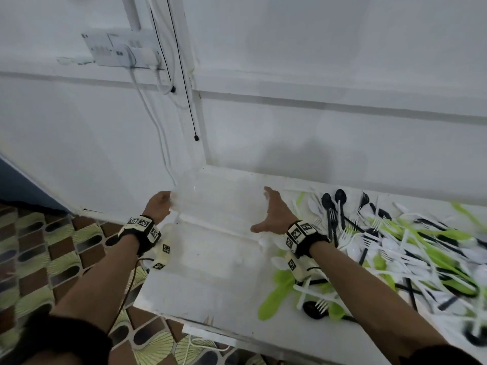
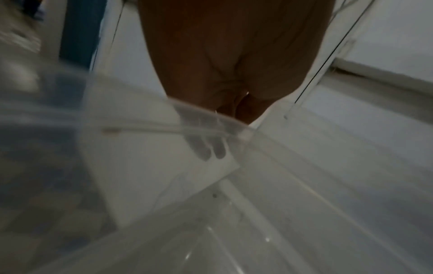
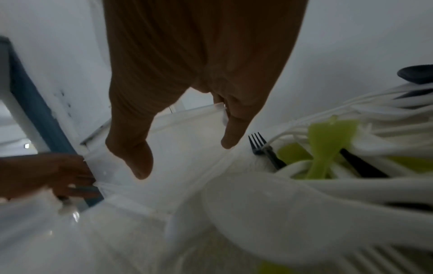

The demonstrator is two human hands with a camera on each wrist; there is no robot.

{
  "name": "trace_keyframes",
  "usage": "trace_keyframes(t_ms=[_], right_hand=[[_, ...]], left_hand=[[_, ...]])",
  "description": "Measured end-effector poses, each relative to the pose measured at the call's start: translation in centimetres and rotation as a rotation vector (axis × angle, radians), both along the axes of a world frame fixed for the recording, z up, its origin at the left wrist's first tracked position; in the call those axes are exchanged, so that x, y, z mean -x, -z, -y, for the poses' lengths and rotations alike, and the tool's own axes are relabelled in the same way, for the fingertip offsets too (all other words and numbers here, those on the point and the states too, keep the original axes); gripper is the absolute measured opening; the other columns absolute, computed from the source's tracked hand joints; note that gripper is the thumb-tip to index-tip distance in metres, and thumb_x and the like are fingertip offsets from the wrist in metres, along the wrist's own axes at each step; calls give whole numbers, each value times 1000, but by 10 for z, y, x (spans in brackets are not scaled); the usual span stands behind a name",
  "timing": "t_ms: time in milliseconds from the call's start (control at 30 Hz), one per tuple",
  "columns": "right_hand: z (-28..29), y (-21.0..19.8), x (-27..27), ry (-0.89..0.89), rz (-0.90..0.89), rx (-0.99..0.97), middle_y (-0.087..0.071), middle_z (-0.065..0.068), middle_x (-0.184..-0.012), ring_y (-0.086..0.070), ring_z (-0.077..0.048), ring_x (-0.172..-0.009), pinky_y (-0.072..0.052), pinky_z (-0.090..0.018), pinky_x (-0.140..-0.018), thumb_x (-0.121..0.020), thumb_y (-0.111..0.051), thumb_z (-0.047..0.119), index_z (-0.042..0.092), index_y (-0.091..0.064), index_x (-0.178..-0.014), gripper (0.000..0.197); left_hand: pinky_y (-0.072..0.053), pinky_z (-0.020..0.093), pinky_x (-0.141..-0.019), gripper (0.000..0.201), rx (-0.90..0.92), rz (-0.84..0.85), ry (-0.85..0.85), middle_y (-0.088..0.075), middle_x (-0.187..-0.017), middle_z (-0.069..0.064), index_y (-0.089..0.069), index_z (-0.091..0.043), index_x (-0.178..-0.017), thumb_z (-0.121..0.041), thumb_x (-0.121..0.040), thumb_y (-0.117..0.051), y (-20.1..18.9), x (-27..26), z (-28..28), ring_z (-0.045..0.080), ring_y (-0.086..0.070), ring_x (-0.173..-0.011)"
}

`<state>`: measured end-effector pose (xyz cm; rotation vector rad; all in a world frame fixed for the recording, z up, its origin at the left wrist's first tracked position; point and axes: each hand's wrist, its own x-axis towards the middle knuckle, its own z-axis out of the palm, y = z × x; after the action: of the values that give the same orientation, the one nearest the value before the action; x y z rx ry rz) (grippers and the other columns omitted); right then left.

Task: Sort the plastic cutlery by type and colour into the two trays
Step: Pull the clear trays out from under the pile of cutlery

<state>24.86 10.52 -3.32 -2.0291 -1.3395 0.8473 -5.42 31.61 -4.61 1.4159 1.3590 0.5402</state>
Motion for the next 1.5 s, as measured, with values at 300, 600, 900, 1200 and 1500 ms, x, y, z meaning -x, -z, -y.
trace_keyframes(t_ms=[300, 600, 900, 1200, 1500], right_hand=[[-1, 9, 13, -84, 172, 136, 5, -10, -169, 9, -26, -156, -14, -44, -125, -72, -88, 42, 15, 17, -159, 140], [0, 9, 8, -70, 140, 139, 9, -13, -169, 10, -24, -156, -10, -38, -124, -76, -87, 34, 15, 21, -158, 137], [8, 15, -4, -82, 113, 104, 7, -13, -169, 2, -23, -157, -15, -38, -125, -79, -83, 28, 15, 19, -159, 130], [54, 5, -20, 50, 65, -187, -49, -8, -138, -57, -23, -124, -51, -42, -102, -87, -76, 15, 13, -53, -141, 59], [138, 4, -52, 177, 261, -206, -67, -1, -111, -66, -17, -93, -54, -34, -88, -91, -61, 3, 17, -73, -107, 24]], left_hand=[[-49, 45, -94, 47, 250, 1, -75, -65, -119, 3, -59, -13, -123, -53, -102, -49, 8, -8, -10, 28, -58, -98], [-58, 44, -88, 32, 15, -181, 48, -65, -113, 16, -65, -4, -126, -17, -97, -63, 12, -14, -9, 31, -63, -88], [-55, 48, -98, 49, 48, -227, 143, -56, -138, 16, -54, -2, -141, -19, -97, -68, 19, -12, -2, 32, -62, -104], [-26, 40, -119, 62, -306, -497, 358, -34, -160, 19, -29, -2, -156, -31, -106, -51, -9, -28, 27, 37, -36, -145], [-44, 45, -105, 34, -775, -229, 663, -56, -138, 12, -60, -7, -130, -8, -97, -59, -42, -110, 113, 32, -57, -122]])
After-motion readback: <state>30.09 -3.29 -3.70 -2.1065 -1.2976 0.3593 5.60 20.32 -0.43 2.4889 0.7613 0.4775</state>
